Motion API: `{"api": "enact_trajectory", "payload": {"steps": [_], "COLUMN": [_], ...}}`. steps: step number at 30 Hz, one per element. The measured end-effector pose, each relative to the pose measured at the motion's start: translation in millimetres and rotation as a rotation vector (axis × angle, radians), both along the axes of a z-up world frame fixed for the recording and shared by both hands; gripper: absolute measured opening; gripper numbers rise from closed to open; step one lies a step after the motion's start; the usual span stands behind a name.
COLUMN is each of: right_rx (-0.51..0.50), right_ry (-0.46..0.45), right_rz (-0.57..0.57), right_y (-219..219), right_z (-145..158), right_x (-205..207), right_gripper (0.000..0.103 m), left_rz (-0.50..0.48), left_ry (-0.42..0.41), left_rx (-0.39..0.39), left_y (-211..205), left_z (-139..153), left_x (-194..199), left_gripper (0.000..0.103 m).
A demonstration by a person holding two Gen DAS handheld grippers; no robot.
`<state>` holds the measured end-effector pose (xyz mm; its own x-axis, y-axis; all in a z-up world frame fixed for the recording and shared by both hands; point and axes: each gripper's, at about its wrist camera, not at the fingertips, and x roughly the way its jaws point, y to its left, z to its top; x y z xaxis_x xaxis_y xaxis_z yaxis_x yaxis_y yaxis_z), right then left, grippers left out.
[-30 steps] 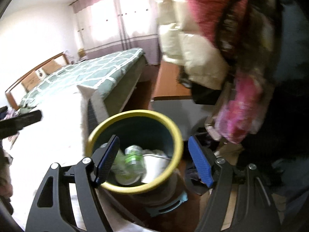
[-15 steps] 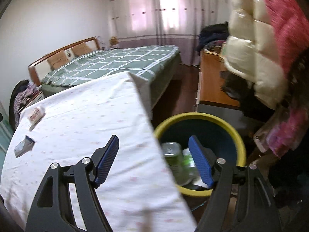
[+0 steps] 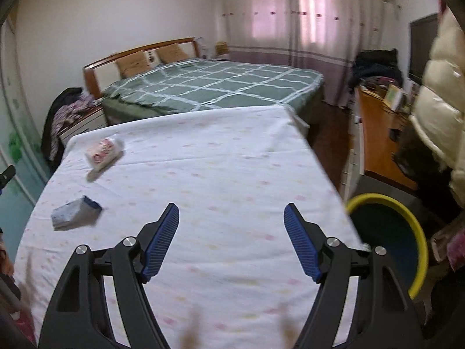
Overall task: Collect trash
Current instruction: 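Reach the right tool to the crumpled white-blue wrapper and grasp it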
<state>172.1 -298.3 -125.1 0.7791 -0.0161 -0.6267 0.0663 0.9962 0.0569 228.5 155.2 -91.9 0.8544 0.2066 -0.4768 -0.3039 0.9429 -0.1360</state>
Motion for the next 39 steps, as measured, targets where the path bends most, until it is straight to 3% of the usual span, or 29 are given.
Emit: {"api": "enact_trajectory", "payload": {"steps": [10, 18, 27, 35, 39], "right_rx": [0.03, 0.036, 0.043, 0.052, 0.066], "right_ry": [0.045, 0.086, 0.198, 0.197, 0.19], "right_rz": [0.172, 0.251, 0.278, 0.253, 0.257], "right_y": [85, 144, 161, 157, 157], "right_z": [1, 0, -40, -46, -47], "right_x": [57, 109, 105, 89, 86], "right_gripper": [0.071, 0.071, 0.071, 0.065, 0.056], "left_rz": [0.117, 0.142, 0.144, 0.134, 0.126], "left_ry": [-0.004, 0.004, 0.018, 0.013, 0.017], "left_rx": [0.004, -0.006, -0.042, -0.044, -0.044], "left_y": [3, 10, 14, 11, 9], "left_z": [-1, -3, -3, -1, -1], "left_x": [-9, -11, -13, -14, -14], "left_gripper": [0.095, 0.095, 0.095, 0.095, 0.095]}}
